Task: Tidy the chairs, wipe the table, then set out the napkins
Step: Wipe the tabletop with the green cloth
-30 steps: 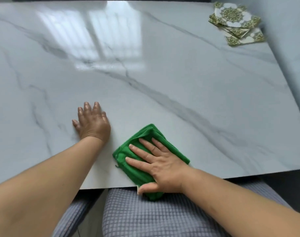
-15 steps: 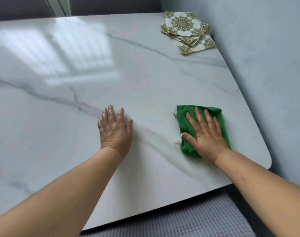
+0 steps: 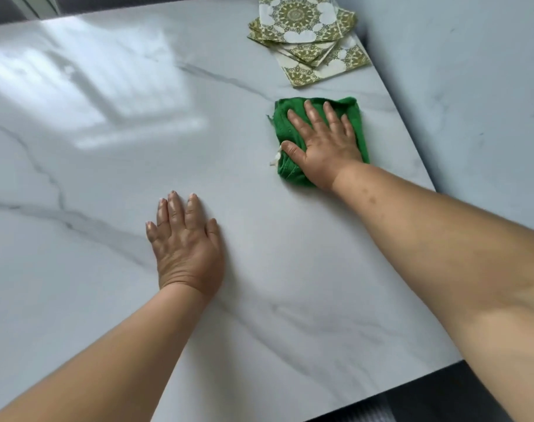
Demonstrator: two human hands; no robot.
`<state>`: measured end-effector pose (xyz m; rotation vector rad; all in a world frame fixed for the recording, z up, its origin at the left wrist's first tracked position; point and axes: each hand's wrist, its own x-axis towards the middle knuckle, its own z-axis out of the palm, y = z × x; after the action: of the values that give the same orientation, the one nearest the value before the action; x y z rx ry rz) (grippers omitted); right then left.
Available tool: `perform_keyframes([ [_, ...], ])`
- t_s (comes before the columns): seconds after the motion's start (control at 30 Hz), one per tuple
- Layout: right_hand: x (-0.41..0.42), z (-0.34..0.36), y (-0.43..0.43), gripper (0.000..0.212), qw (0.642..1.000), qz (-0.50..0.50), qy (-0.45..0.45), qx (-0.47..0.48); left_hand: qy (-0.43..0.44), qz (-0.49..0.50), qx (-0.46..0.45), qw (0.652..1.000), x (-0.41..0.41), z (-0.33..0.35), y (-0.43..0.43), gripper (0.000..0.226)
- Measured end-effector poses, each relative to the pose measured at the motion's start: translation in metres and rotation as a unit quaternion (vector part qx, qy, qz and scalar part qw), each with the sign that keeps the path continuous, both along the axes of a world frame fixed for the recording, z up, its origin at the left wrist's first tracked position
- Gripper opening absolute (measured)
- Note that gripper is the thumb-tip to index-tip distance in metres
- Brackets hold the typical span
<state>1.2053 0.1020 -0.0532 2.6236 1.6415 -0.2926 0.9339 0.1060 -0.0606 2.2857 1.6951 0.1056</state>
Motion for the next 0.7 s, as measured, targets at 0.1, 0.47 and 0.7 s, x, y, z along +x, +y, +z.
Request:
perform_keyframes([
  [0.1,0.029,0.002,0.007,0.064,0.999,-0.033,-0.004,-0.006,-0.003,0.003,0.005,1.000,0.000,0.001,-0.002,0.056],
  [0.47,0.053,0.010,-0.025,0.068,0.988,-0.156,-0.004,-0.008,0.009,0.000,0.010,1.000,-0.001,0.002,-0.001,0.055],
  [0.7,0.018,0.008,-0.111,0.071,0.978,-0.210,-0.012,-0.013,0.020,-0.009,0.017,1.000,-0.002,0.003,0.000,0.054],
])
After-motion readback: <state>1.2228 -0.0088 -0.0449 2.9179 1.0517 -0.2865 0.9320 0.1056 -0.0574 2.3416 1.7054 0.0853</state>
